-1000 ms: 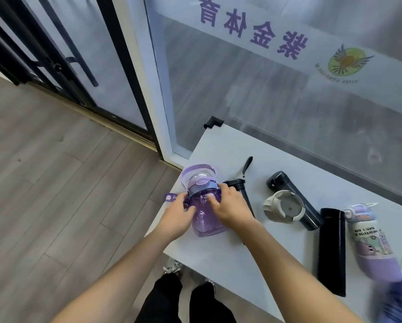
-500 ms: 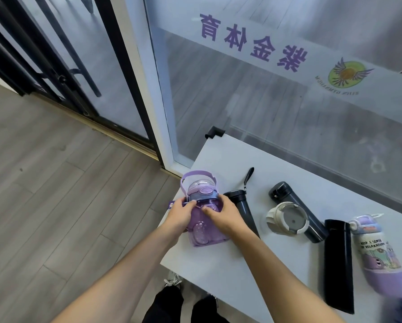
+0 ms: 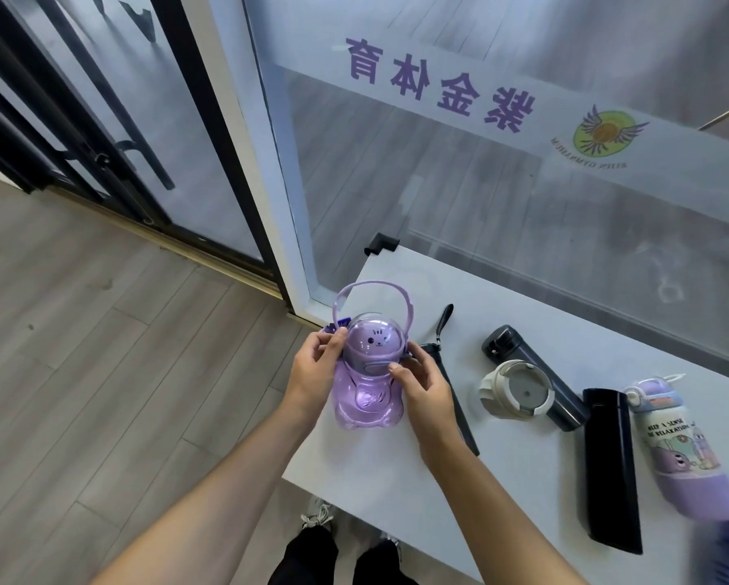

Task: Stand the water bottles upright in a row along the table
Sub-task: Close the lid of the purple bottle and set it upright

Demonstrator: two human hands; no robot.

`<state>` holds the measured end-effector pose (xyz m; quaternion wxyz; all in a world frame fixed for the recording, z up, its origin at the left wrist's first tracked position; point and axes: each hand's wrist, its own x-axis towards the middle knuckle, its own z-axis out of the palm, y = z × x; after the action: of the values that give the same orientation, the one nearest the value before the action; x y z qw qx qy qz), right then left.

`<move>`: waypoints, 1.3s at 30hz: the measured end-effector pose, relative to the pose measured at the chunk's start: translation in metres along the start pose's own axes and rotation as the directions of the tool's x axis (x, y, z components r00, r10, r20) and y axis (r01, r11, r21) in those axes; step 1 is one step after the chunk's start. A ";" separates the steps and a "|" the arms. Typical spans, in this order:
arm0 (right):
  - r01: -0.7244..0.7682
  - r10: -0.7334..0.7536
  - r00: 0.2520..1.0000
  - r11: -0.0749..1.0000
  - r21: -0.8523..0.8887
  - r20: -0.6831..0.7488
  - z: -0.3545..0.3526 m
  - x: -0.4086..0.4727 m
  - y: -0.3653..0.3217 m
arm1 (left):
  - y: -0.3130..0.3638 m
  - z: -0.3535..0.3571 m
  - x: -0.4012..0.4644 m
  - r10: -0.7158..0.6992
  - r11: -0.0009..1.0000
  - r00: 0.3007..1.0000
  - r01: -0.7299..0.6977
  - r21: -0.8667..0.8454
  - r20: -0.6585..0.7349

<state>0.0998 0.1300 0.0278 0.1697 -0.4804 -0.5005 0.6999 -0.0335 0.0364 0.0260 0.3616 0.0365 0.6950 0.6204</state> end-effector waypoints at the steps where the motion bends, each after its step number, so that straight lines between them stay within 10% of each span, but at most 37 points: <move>1: 0.010 -0.010 1.000 1.000 -0.011 -0.014 0.000 -0.003 0.001 | -0.001 -0.001 0.000 0.005 1.000 1.000 -0.005 -0.004 -0.014; 6: 0.013 -0.031 0.987 0.993 -0.120 -0.155 -0.006 -0.005 0.018 | -0.008 -0.011 -0.002 0.054 0.997 0.998 -0.053 0.054 -0.015; 25: -0.027 0.028 1.000 0.952 -0.305 -0.002 0.003 -0.018 0.018 | -0.030 -0.041 -0.016 0.051 0.861 0.988 0.032 0.508 -0.149; 39: 0.067 -0.058 0.994 0.993 -0.096 0.090 0.015 -0.016 0.012 | 0.006 -0.024 -0.016 -0.115 0.984 0.986 0.096 0.150 0.121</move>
<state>0.0980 0.1056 0.0259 0.1455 -0.4413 -0.5562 0.6890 -0.0375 0.0095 0.0382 0.4348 0.0654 0.7138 0.5451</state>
